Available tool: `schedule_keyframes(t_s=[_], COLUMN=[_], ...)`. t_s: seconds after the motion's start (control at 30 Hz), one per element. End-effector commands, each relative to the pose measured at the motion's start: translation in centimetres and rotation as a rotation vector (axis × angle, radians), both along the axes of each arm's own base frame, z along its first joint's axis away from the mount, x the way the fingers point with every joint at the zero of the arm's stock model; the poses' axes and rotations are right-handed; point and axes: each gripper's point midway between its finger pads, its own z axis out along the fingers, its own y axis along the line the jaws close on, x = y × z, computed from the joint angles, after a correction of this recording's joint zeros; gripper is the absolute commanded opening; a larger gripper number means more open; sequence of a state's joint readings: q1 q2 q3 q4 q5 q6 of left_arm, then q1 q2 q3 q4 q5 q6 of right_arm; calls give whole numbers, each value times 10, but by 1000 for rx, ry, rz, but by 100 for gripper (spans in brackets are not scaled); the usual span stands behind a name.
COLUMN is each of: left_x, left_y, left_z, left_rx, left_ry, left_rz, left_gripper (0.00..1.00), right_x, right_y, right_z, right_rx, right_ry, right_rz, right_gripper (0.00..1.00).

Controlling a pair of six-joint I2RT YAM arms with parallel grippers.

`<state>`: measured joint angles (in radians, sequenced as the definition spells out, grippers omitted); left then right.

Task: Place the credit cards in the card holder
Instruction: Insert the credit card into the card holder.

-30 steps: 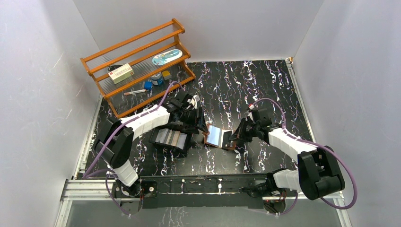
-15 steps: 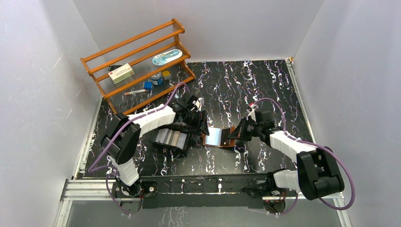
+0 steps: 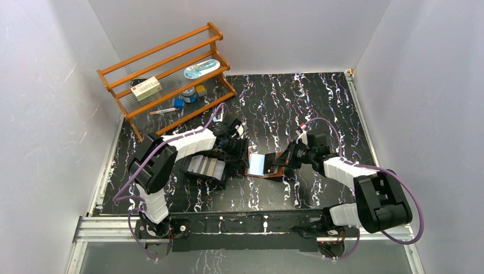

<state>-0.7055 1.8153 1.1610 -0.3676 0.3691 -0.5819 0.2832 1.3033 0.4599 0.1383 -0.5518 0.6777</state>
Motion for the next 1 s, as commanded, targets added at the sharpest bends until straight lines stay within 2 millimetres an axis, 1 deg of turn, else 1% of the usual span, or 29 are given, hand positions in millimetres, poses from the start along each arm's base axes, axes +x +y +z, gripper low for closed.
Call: schedule_keyframes(t_s=[0.0, 0.2, 0.33, 0.53, 0.63, 0.97], left_x=[5, -1, -4, -9, -11, -14], left_y=[-2, -1, -4, -5, -6, -11], left_z=[6, -1, -2, -7, -10, -11], left_rx=[17, 28, 25, 35, 42, 34], left_ry=[-23, 1, 12, 21, 26, 21], left_rz=[-19, -28, -32, -38, -38, -43], left_gripper=[40, 32, 27, 21, 15, 12], right_x=[5, 1, 0, 1, 2, 1], right_y=[2, -1, 0, 1, 1, 1], right_z=[0, -11, -17, -21, -23, -26], right_rx=[19, 6, 12, 19, 17, 22], right_ry=[-23, -10, 9, 16, 16, 21], right_rz=[-5, -11, -11, -17, -25, -20], right_gripper=[0, 0, 0, 0, 0, 0])
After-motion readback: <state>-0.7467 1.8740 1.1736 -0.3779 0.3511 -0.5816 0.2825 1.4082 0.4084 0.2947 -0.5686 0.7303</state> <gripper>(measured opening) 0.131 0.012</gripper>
